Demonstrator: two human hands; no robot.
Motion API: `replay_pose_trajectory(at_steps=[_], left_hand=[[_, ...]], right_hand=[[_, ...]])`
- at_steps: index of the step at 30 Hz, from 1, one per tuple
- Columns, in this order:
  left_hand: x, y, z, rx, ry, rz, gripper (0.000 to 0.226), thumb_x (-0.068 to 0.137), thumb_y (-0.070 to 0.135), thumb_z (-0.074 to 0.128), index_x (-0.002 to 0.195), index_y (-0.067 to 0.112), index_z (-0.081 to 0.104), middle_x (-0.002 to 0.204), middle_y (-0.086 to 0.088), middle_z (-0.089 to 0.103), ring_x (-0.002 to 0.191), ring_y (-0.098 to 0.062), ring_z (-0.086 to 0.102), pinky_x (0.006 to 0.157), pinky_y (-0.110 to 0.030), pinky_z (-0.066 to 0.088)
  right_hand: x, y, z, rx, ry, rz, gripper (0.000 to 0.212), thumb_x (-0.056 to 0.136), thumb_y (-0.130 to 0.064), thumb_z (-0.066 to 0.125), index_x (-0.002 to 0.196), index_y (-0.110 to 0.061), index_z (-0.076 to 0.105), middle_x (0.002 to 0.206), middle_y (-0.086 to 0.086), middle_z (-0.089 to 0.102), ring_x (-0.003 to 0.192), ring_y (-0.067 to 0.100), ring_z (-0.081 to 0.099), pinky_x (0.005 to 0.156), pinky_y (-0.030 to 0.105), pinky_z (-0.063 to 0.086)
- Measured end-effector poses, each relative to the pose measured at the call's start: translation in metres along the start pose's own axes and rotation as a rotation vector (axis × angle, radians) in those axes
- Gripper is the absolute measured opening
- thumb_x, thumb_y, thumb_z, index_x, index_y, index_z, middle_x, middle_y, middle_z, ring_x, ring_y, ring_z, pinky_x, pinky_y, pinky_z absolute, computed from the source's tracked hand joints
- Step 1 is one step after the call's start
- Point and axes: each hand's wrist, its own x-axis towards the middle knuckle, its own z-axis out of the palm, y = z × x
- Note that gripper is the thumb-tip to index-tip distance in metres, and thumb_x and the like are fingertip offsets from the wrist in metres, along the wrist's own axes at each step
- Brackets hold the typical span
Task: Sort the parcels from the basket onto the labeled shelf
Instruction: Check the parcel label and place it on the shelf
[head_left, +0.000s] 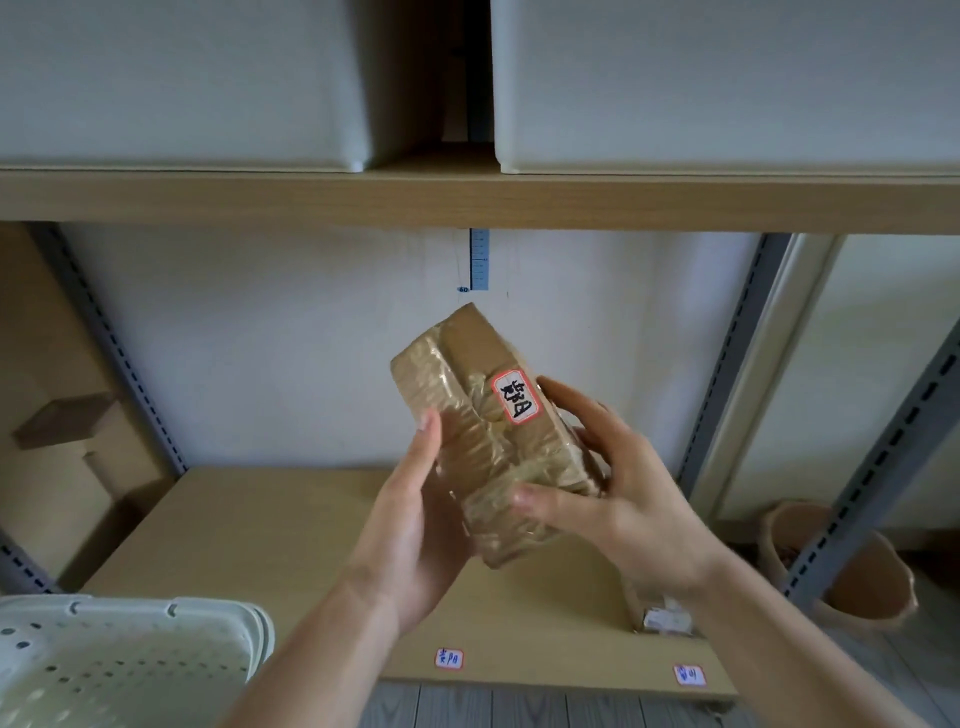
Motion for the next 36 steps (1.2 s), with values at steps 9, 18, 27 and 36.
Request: replay_pose_trajectory(at_steps=[9,18,27,36], left_hand=[[0.009,-0.001,-0.01,-0.11,0.095,0.235,0.103,0.067,0.041,0.086,0.153,0.013,0.036,0.139,-0.029,0.054,0.117,-0.04,0.058,0.085,-0.056,0.055],[0.007,0.02,-0.02,0.325,0.079,0.461,0.044,0.068,0.024,0.084,0.104,0.03,0.06,0.114,-0.014,0.073,0.101,-0.027,0.073,0.076,-0.031,0.061],[-0.013,0.026,-0.006,0.393,0.119,0.578,0.051,0.074,0.031,0.08,0.114,0.019,0.05,0.126,-0.031,0.061,0.113,-0.046,0.065,0.093,-0.049,0.059],[-0.016,0.027,0.0,0.466,0.132,0.632,0.045,0.076,0.034,0.079,0.111,0.027,0.052,0.124,-0.028,0.061,0.111,-0.04,0.065,0.097,-0.056,0.057]], right_hand=[[0.004,0.001,-0.009,0.237,0.17,0.197,0.093,0.05,-0.08,0.083,0.134,-0.054,0.053,0.142,-0.003,0.061,0.128,0.027,0.063,0.105,0.062,0.05],[0.008,-0.003,-0.026,0.413,0.178,0.083,0.1,0.044,-0.055,0.099,0.134,-0.042,0.059,0.13,0.003,0.073,0.12,0.025,0.07,0.114,0.053,0.045],[-0.001,-0.014,-0.028,0.367,0.197,-0.032,0.082,0.047,-0.06,0.095,0.121,-0.039,0.066,0.123,0.0,0.076,0.117,0.025,0.072,0.109,0.059,0.047],[-0.004,-0.014,-0.027,0.405,0.213,-0.029,0.103,0.045,-0.06,0.096,0.137,-0.036,0.057,0.138,0.003,0.067,0.133,0.031,0.06,0.114,0.062,0.04]])
